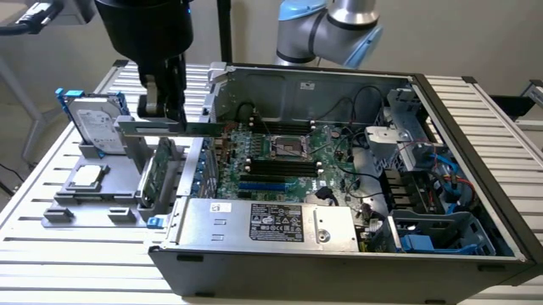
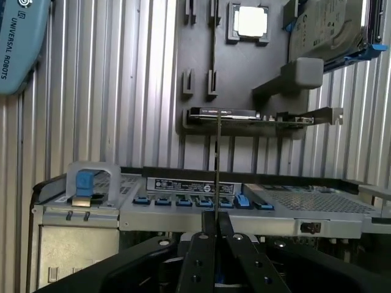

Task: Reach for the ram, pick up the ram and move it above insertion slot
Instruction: 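Pick up the ram and move it above insertion slot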

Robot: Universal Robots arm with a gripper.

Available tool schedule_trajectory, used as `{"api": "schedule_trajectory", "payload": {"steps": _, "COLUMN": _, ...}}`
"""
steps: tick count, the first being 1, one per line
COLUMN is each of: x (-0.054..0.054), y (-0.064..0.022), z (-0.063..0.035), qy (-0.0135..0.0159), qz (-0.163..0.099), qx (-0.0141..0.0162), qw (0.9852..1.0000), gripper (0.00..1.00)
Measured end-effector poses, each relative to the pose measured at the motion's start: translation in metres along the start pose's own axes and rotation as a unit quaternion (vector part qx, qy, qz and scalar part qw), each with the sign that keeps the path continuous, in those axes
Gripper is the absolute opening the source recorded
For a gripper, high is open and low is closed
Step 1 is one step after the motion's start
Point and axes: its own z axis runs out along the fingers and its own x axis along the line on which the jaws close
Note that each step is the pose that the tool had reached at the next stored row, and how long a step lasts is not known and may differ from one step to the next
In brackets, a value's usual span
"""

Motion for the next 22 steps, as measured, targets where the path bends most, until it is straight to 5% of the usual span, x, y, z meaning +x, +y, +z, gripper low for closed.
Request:
{"api": "schedule_trajectory", "payload": {"steps": 4, "x": 0.001, "y": -0.0180, "z": -0.0004, "qy": -0.0096, "qz": 0.000, "qx": 0.0005, "qw": 1.0000, "gripper": 0.13}}
{"api": "schedule_trajectory", "payload": {"steps": 7, "x": 0.001, "y": -0.0319, "z": -0.0007, "qy": -0.0136, "qz": 0.000, "qx": 0.0007, "qw": 0.9999, "gripper": 0.13}}
{"api": "schedule_trajectory", "payload": {"steps": 16, "x": -0.002, "y": -0.0729, "z": 0.0009, "qy": -0.0148, "qz": 0.000, "qx": 0.0004, "qw": 0.9999, "gripper": 0.13}}
{"api": "schedule_trajectory", "payload": {"steps": 22, "x": -0.014, "y": -0.0967, "z": 0.0071, "qy": -0.0148, "qz": 0.000, "qx": 0.0004, "qw": 0.9999, "gripper": 0.13}}
